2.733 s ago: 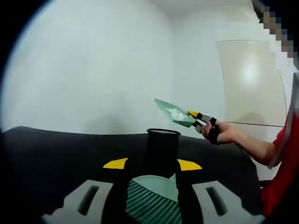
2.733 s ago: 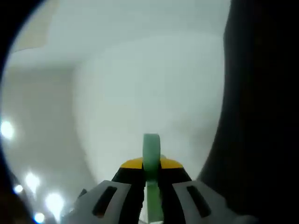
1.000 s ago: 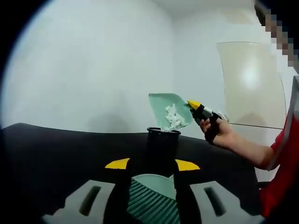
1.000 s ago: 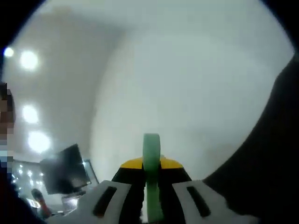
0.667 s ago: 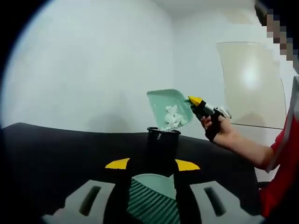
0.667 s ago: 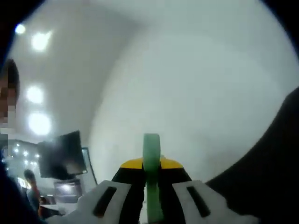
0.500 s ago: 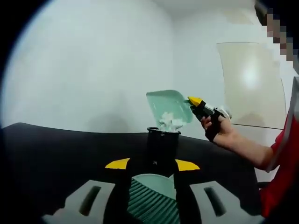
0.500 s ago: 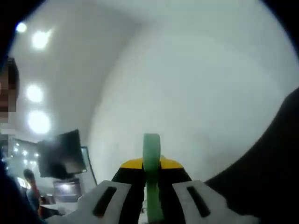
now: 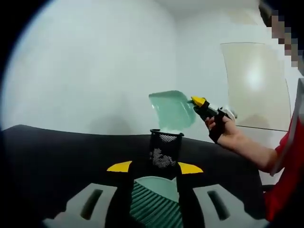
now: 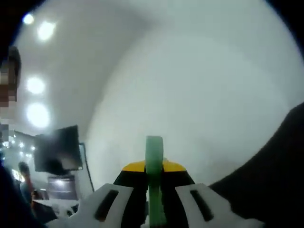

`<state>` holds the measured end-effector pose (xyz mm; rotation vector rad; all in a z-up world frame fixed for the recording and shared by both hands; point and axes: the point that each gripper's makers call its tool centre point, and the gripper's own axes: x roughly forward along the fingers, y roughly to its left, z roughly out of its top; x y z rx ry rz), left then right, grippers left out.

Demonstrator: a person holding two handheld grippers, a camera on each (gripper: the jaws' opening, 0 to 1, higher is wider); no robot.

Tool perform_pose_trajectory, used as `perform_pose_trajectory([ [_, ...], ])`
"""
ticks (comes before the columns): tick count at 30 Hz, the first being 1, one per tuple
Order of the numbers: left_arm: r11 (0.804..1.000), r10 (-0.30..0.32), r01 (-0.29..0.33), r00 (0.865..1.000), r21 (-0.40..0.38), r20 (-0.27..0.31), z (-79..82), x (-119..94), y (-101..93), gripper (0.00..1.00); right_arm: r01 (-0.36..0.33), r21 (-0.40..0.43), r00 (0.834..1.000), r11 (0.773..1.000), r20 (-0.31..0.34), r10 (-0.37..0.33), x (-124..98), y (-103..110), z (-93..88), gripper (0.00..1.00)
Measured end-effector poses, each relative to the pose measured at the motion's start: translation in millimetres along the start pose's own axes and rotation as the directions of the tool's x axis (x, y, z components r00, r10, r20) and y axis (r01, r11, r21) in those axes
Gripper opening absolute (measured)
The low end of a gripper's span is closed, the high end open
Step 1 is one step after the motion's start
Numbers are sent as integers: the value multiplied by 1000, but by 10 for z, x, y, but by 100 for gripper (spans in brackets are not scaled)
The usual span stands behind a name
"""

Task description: Pick up the broom and sweep the trash on the tabletop into the dustpan.

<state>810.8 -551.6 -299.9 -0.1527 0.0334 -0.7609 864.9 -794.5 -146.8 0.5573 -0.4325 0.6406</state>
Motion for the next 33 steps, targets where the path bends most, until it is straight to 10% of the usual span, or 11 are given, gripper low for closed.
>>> perform_pose_trajectory([
  [24, 1000, -1, 1, 1000, -1, 1, -2, -8, -3, 33, 19, 73, 1000, 997, 14, -20, -47, -103, 30, 11],
  [33, 1000, -1, 1, 1000, -7, -1, -9, -8, 0, 33, 81, 319, 993, 944, 52, -103, -239, -371, 110, 11],
])
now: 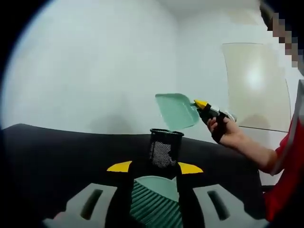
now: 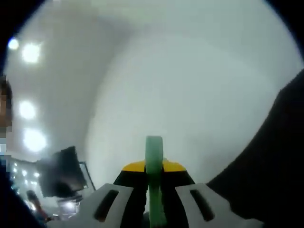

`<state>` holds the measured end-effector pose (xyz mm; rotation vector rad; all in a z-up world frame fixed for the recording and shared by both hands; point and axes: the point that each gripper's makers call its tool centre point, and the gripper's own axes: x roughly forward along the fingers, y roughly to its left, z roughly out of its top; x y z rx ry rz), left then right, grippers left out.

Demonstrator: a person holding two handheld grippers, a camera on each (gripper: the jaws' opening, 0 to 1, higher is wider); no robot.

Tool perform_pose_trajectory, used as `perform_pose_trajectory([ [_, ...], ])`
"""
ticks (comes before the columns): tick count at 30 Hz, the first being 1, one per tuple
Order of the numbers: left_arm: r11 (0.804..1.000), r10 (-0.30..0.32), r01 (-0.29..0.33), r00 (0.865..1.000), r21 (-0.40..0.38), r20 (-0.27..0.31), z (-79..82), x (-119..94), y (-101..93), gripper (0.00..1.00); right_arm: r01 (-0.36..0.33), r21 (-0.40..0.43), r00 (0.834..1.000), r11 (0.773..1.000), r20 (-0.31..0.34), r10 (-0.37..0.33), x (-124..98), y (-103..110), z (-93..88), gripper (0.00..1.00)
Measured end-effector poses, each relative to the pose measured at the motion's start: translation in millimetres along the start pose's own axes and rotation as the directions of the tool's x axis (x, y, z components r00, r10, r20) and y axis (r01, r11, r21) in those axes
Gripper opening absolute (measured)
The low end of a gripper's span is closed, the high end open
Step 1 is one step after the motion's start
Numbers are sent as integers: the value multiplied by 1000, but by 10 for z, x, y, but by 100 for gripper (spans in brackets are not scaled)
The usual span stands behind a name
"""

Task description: Pick up the broom and sweep the trash on the tabletop into the dustpan.

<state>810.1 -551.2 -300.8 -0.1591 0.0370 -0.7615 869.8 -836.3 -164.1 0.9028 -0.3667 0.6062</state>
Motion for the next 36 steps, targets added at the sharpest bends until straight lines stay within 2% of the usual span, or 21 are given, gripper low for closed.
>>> perform_pose_trajectory([
  [4, 1000, 1, -1, 1000, 0, -8, -16, 4, 5, 33, 29, 106, 1000, 994, 4, -30, -144, -111, 25, 11],
  [8, 1000, 2, -2, 1000, -3, -9, -17, 5, 10, 33, 75, 239, 997, 968, 10, -79, -313, -242, 21, 11],
  [13, 1000, 3, -3, 1000, -4, -10, -20, 4, 10, 33, 103, 327, 993, 939, 15, -114, -485, -307, 67, 12],
  [20, 1000, 0, 0, 1000, -3, -14, -26, 4, 2, 33, 189, 400, 981, 897, -43, -188, -722, -338, 8, 12],
  [22, 1000, -1, 1, 1000, -4, -12, -23, 3, 1, 33, 211, 398, 977, 893, -56, -206, -779, -364, -9, 12],
  [26, 1000, -1, 1, 1000, -5, -10, -20, 3, 3, 33, 255, 447, 967, 857, -102, -234, -929, -432, -122, 12],
  [31, 1000, -5, 5, 1000, -2, -18, -34, 8, -3, 33, 307, 468, 952, 829, -151, -267, -1101, -493, -239, 12],
  [34, 1000, -6, 5, 1000, -4, -17, -34, 4, -5, 33, 347, 489, 938, 800, -186, -293, -1199, -536, -316, 12],
  [35, 1000, -6, 6, 1000, -5, -17, -33, 4, -2, 33, 389, 471, 921, 792, -225, -318, -1263, -579, -377, 12],
  [36, 1000, -6, 6, 1000, -5, -17, -35, 5, -2, 33, 402, 462, 915, 791, -239, -326, -1294, -588, -402, 12],
])
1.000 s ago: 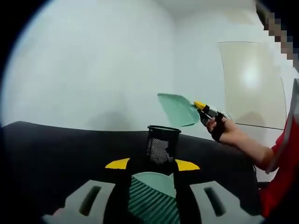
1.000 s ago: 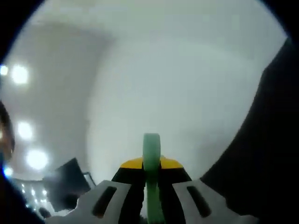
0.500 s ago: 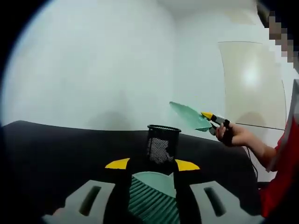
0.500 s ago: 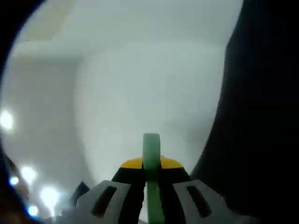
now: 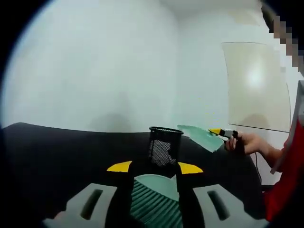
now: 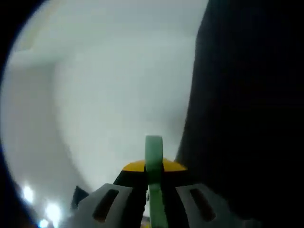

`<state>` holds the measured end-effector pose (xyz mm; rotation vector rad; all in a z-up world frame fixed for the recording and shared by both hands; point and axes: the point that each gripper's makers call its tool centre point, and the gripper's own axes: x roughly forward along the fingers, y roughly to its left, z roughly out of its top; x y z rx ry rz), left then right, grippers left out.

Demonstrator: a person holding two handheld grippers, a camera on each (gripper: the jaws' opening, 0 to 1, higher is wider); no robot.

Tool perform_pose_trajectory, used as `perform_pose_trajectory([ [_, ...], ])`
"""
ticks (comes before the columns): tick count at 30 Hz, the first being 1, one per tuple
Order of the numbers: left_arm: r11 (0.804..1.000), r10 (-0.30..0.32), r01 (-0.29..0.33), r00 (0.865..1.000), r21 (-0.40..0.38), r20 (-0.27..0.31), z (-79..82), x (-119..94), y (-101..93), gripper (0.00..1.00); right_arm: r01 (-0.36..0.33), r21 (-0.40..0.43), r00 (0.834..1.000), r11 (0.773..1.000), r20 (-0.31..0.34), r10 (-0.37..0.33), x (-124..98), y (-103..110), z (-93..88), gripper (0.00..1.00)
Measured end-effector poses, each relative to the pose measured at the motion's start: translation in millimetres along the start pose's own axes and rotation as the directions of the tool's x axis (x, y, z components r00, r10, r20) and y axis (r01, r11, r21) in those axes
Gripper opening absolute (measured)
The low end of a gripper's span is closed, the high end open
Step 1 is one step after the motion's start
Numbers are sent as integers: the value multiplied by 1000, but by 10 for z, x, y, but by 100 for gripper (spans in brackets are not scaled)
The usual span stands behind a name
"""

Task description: Pick up the broom and sweep the trash on the tabletop into the dustpan.

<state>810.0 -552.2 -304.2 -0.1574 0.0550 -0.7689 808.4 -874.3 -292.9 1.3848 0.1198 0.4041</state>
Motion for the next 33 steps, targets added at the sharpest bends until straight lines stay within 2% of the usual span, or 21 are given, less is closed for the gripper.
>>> perform_pose_trajectory([
  [4, 1000, 1, -1, 1000, 0, -4, -7, 3, 2, 33, 61, 0, 997, 998, -52, -60, -79, -109, -135, 12],
  [6, 1000, 3, -3, 1000, 0, -9, -17, 3, 7, 33, 67, -3, 996, 998, -60, -67, -104, -126, -152, 12],
  [8, 1000, 3, -3, 1000, 0, -11, -21, 2, 5, 33, 106, -33, 992, 994, -70, -108, -154, -193, -154, 12],
  [12, 1000, 5, -5, 1000, 3, -15, -27, 9, 7, 33, 144, -55, 985, 988, -88, -148, -156, -262, -162, 12],
  [20, 1000, 8, -8, 1000, 4, -18, -35, 12, 14, 33, 169, -15, 981, 985, -96, -170, -263, -375, -202, 12],
  [26, 1000, 9, -9, 1000, 6, -20, -39, 14, 22, 33, 204, -12, 976, 979, -70, -204, -344, -440, -135, 12],
  [33, 1000, 11, -11, 1000, 5, -21, -42, 11, 30, 33, 236, -87, 966, 968, -87, -243, -367, -477, -128, 14],
])
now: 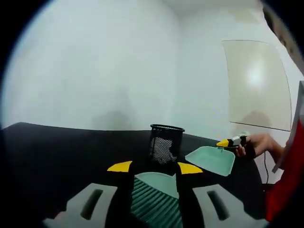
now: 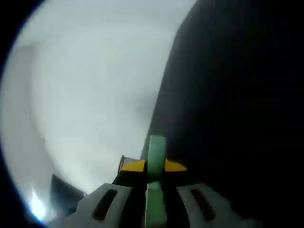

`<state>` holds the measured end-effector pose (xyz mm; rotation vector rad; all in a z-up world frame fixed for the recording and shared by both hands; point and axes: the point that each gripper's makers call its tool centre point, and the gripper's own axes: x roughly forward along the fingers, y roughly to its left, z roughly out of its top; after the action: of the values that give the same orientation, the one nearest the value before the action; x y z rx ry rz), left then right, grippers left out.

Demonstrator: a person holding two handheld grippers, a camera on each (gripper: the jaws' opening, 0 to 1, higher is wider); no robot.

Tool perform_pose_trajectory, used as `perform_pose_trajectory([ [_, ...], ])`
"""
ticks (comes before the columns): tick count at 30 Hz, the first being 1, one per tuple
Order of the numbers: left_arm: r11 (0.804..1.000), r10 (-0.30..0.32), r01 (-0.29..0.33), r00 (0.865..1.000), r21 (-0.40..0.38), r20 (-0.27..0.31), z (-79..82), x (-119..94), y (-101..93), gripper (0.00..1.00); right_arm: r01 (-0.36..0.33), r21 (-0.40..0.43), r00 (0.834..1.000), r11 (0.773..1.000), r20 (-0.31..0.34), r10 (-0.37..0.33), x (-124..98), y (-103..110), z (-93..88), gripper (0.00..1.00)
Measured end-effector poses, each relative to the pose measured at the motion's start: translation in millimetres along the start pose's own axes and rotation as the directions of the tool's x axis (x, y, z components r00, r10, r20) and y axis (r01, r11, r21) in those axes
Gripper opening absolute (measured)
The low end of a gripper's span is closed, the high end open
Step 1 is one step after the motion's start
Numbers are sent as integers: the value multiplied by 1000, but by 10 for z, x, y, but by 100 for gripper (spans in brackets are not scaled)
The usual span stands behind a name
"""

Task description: Pick up the broom and sweep the trash on the tabletop into the dustpan.

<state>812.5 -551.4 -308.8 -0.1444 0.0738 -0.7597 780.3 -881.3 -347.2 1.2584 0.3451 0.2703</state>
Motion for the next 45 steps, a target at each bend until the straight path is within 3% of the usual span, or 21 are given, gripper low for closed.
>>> perform_pose_trajectory([
  [2, 1000, 1, -1, 1000, 1, -2, -3, -1, -3, 33, 7, -18, 1000, 1000, -19, -7, -5, -13, -3, 14],
  [5, 1000, 0, 0, 1000, 1, -1, -2, -1, -9, 33, 12, -6, 999, 1000, -36, -12, -4, -12, 27, 24],
  [6, 1000, 1, -1, 1000, 2, -1, -2, -2, -11, 33, 17, -33, 999, 999, -40, -18, 43, 64, -30, 29],
  [8, 1000, 1, -1, 1000, 2, -1, -1, -3, -13, 33, 35, -164, 998, 986, -44, -43, 55, 59, 36, 34],
  [14, 1000, 2, -2, 1000, 3, -4, -7, -2, -9, 32, -18, -328, 987, 944, -156, -35, 138, 144, -121, 39],
  [20, 1000, 1, -1, 1000, 8, -14, -23, 5, -9, 32, -36, -395, 987, 918, -161, -31, 254, 157, -107, 38],
  [23, 1000, 2, -2, 1000, 6, -13, -22, 2, -10, 32, -2, -487, 992, 873, -109, -58, 241, 132, -43, 39],
  [27, 1000, 3, -3, 1000, 3, -9, -16, -1, -5, 32, 36, -578, 997, 815, -36, -69, 140, 148, 66, 47],
  [29, 1000, 2, -2, 1000, 6, -14, -23, 4, -10, 32, 41, -637, 997, 769, -26, -75, 72, 157, 97, 47],
  [33, 1000, 1, -1, 1000, 6, -18, -28, 6, -20, 32, 61, -766, 998, 640, 32, -56, -80, 207, 232, 47],
  [35, 1000, 1, -1, 1000, 5, -15, -22, 5, -21, 32, 66, -808, 998, 586, 66, -21, -141, 252, 322, 47],
  [38, 1000, 0, 0, 1000, 3, -9, -6, 5, -25, 32, 78, -848, 994, 525, 109, 29, -238, 312, 433, 48],
  [42, 1000, -4, 4, 1000, 10, 0, 17, 11, -49, 32, 30, -866, 989, 498, 100, 113, -287, 428, 511, 47],
  [45, 1000, -8, 8, 1000, 23, -10, 8, 35, -74, 32, 31, -915, 975, 402, 117, 189, -331, 562, 583, 47],
])
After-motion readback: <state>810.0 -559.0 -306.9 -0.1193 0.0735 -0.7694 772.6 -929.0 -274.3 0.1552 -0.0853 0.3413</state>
